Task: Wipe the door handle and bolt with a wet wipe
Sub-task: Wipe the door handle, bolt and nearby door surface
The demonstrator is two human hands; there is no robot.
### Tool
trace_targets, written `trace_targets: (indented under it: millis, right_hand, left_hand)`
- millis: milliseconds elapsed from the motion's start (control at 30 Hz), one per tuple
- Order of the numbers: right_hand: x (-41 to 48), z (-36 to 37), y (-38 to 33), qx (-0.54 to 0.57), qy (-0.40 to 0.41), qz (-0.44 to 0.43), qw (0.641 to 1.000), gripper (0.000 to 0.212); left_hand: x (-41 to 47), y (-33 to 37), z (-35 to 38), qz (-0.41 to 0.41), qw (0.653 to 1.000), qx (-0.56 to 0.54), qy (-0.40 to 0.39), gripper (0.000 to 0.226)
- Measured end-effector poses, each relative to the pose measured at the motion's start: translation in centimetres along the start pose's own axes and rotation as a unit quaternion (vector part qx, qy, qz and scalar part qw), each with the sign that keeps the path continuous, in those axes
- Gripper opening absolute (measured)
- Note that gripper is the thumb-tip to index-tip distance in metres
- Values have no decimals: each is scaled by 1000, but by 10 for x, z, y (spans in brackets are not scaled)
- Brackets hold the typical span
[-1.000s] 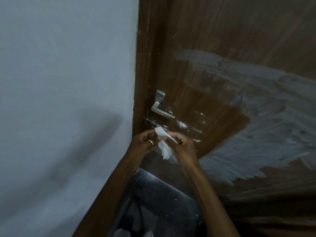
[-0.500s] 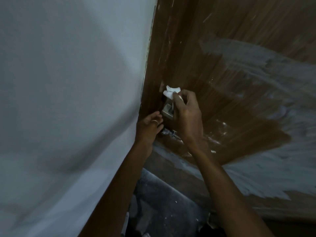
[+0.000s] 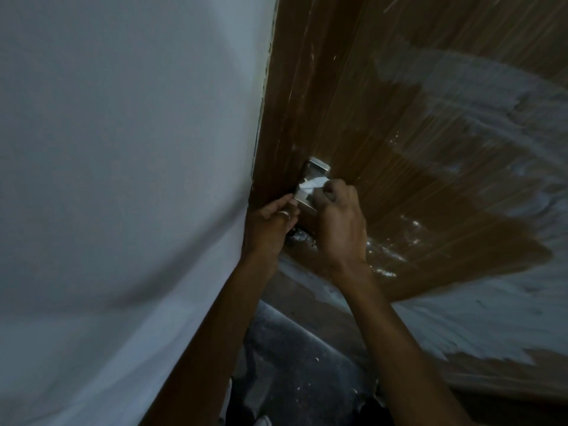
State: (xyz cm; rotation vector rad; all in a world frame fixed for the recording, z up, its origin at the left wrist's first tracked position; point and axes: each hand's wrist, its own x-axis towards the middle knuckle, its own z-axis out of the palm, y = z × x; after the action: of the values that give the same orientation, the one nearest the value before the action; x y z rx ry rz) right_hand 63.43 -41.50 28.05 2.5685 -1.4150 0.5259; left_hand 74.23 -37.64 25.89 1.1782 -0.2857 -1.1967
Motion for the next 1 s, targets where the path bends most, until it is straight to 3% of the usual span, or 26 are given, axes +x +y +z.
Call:
trace_targets:
  millis: [200, 333, 467, 600, 700, 833, 1000]
  right_hand:
    - [24, -26, -1, 18, 95, -29, 995, 38]
    - [31, -15, -7, 0, 60, -44, 997, 42]
    - [20, -20, -1, -13, 14, -4, 1000, 54]
    - [17, -39, 2, -5, 29, 35, 999, 38]
    - [34, -44, -7, -6, 61, -20, 998, 32]
    - [37, -31, -14, -1, 5, -51, 999, 39]
    - [8, -50, 16, 53, -5, 43, 998, 30]
  left_hand:
    - [0, 1, -1, -9, 1000, -8, -3, 21]
    - [0, 0, -1, -9, 1000, -13, 2, 24]
    - [0, -1, -1, -4, 1000, -13, -4, 27]
    - [0, -1, -1, -5, 1000, -12, 0, 27]
    - [0, 2, 0, -5, 1000, -12, -3, 27]
    - [0, 0, 0, -8, 1000, -6, 1, 26]
    - [1, 0, -2, -5, 1000, -13, 1, 27]
